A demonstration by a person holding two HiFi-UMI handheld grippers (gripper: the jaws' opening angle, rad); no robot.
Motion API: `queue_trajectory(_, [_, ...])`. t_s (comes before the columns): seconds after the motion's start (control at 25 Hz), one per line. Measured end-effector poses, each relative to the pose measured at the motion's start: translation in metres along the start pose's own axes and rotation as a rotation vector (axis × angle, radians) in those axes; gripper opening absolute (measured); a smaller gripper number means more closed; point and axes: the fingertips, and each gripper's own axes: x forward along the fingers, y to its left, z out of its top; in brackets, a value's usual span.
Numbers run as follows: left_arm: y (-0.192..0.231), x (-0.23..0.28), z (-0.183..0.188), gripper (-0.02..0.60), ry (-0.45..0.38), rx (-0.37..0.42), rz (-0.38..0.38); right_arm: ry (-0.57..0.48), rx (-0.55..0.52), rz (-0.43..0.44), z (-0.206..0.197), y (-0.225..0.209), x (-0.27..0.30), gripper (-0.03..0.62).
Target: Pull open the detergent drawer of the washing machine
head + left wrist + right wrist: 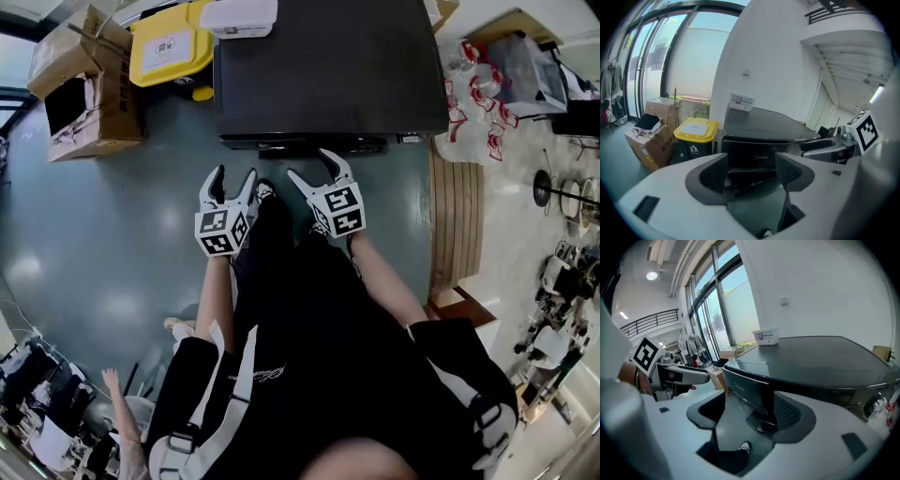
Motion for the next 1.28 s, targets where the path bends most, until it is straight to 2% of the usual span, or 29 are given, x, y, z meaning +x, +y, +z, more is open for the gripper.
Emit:
queue_trajectory(0.32, [0.028,0.047,-0.008,0.310,0.067,0.039,-0.066,0.068,0.081,-0.057,-0.016,-0.015,0.040,0.331])
queue_trajectory(0.48, [0.037,0.059,-0.009,0.310,0.089,0.049,-0.103,0.083,0.088,-0.077,-0.015,-0.016,0.053,0.328])
queue_trajectory(0.64, [0.039,0.066,-0.012,0.310,0.106,0.055,-0.145,0.083,0.098,-0.108,-0.013,-0.016,0.063,0.317])
queue_trajectory(0.84, [0.039,0.071,-0.009,0.310,0.110,0.025,-0.190,0.087,0.113,-0.179,-0.013,-0.019,0.065,0.287])
queue_trajectory(0.96, [0.036,0.074,-0.006,0.308,0.119,0.044,-0.213,0.086,0.106,-0.198,-0.011,-0.024,0.065,0.276])
queue_trajectory(1.08, [0.034,0.072,-0.008,0.308,0.127,0.043,-0.201,0.097,0.128,-0.218,-0.013,-0.025,0.061,0.254])
queue_trajectory(1.28, [0.035,0.074,-0.007,0.308,0.135,0.065,-0.185,0.108,0.086,-0.232,-0.014,-0.030,0.062,0.187])
